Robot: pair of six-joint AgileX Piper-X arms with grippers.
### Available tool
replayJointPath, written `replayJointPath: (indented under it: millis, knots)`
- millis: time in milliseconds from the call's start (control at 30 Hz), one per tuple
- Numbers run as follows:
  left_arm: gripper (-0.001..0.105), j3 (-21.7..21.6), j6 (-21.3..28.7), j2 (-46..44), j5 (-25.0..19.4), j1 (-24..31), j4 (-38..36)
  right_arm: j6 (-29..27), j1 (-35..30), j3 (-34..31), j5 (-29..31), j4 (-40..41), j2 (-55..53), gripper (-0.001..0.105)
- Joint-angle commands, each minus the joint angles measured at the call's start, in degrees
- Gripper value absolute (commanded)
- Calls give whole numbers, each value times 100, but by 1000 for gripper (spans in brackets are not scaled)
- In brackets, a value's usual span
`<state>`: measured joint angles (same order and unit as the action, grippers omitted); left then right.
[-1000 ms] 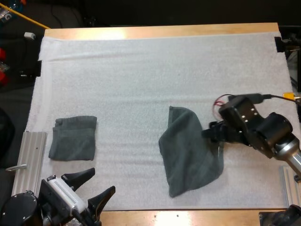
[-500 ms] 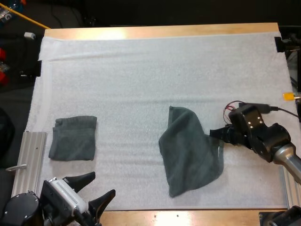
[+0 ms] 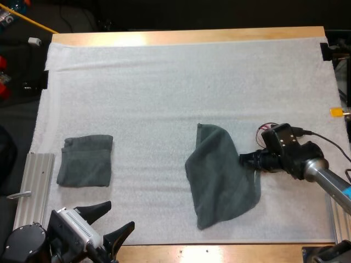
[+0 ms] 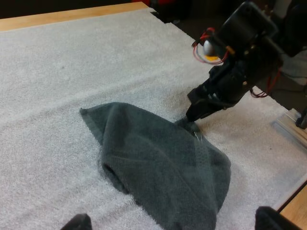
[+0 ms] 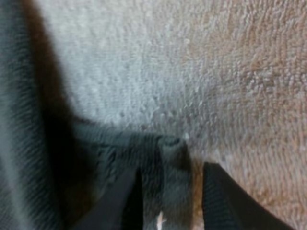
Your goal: Pick towel from pile, fold and stack
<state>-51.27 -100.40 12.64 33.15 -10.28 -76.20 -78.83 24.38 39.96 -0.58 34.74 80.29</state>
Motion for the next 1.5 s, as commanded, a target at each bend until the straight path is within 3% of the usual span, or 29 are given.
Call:
replayJointPath:
  millis: [0,433,467,600,733,867,1033,1200,1467]
  knots:
    - [65,5,5,23,57,-21,16,-49,-23,0,-56,-87,67,30]
    - [65,5,5,23,57,-21,16,26,-23,0,-6,-494,638,28]
    - [65,5,5,23,57,-21,16,25,-23,0,-6,-513,637,26]
    - [65,5,5,23,57,-21,16,14,-23,12,-6,-615,637,0]
    - [65,5,47,24,57,-21,26,-31,-23,12,-3,-567,595,0]
    - [65,5,91,160,-35,-117,44,-178,-23,12,580,-328,391,0]
    - [65,5,498,639,-469,-717,156,-608,-23,12,1898,312,-2,0]
    - [65,5,694,1301,-853,-1254,730,-803,-23,12,2755,737,-194,0]
    - [65,5,850,2864,-1192,-1735,2146,-664,-23,12,2788,876,-204,0]
